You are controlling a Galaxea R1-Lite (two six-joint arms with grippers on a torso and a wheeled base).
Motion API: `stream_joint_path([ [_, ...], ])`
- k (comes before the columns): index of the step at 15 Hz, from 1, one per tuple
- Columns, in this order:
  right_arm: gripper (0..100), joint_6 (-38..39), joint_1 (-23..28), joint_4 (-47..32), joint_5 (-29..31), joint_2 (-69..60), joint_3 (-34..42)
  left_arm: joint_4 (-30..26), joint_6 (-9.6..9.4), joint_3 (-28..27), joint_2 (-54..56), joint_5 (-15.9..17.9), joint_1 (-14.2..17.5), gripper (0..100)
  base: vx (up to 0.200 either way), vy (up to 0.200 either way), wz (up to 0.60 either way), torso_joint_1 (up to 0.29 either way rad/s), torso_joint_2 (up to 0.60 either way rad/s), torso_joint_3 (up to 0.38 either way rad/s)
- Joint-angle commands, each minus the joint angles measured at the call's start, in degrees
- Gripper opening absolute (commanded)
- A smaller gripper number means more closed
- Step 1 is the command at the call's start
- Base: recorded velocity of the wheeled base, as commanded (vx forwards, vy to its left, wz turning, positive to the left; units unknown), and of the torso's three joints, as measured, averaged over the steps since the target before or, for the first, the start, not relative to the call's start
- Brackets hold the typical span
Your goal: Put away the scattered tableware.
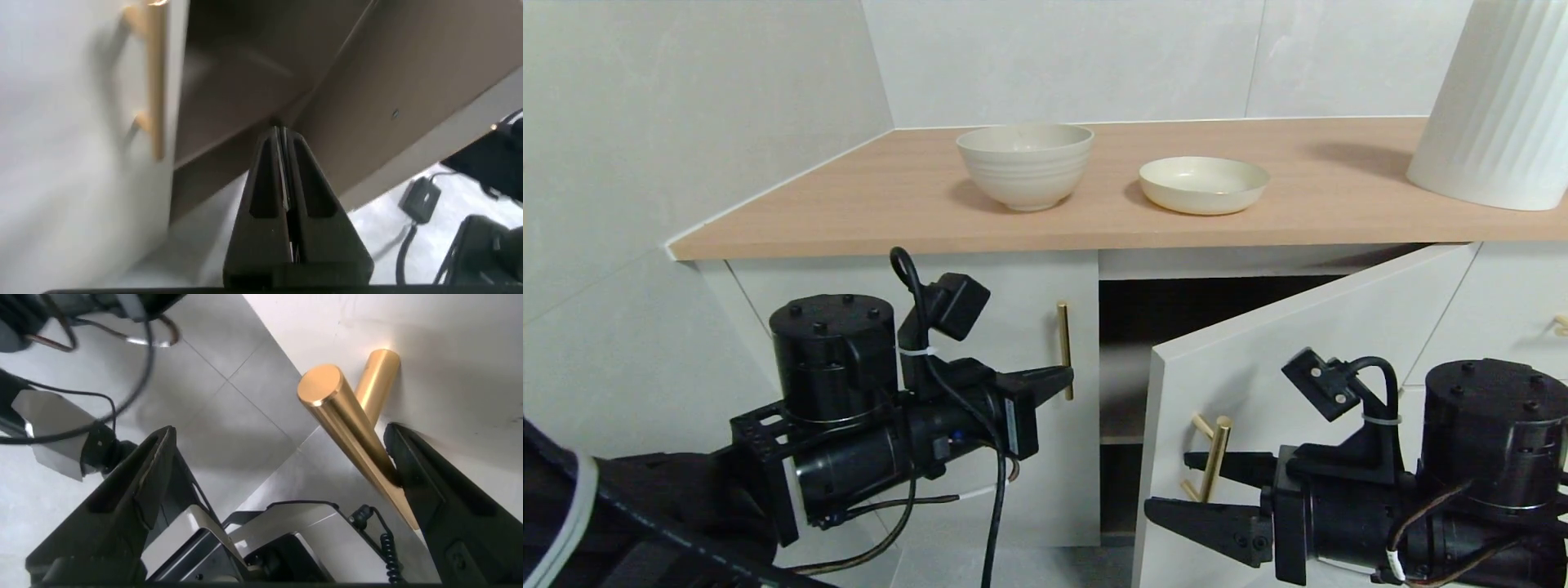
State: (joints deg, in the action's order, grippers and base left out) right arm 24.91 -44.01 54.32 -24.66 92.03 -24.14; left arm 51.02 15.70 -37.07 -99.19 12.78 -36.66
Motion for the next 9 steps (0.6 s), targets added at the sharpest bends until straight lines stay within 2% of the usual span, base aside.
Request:
stream_joint_path([
  [1,100,0.06,0.06,-0.27,0.05,0.35,0.41,3.3,0.21,0.77,-5.22,1.2,-1.49,0,0.0,0.0,0.0,0.0,0.0,0.0],
  [2,100,-0.03,-0.03,-0.27,-0.04,0.43,0.93,5.14,0.29,0.86,-7.86,3.22,-2.37,0,0.0,0.0,0.0,0.0,0.0,0.0],
  [3,100,-0.03,-0.03,-0.18,-0.04,0.52,0.93,6.37,0.29,0.86,-9.0,3.48,-2.63,0,0.0,0.0,0.0,0.0,0.0,0.0],
  [5,100,-0.03,-0.03,-0.18,-0.04,0.52,0.93,16.22,0.12,1.12,-15.41,3.04,-4.39,0,0.0,0.0,0.0,0.0,0.0,0.0],
  [7,100,-1.26,0.06,-0.27,0.05,0.52,1.02,22.02,0.12,0.86,-20.07,2.69,-4.3,0,0.0,0.0,0.0,0.0,0.0,0.0],
  [9,100,-1.61,-0.03,-0.27,0.05,0.52,1.02,24.39,0.12,0.86,-19.9,2.69,-4.74,0,0.0,0.0,0.0,0.0,0.0,0.0],
])
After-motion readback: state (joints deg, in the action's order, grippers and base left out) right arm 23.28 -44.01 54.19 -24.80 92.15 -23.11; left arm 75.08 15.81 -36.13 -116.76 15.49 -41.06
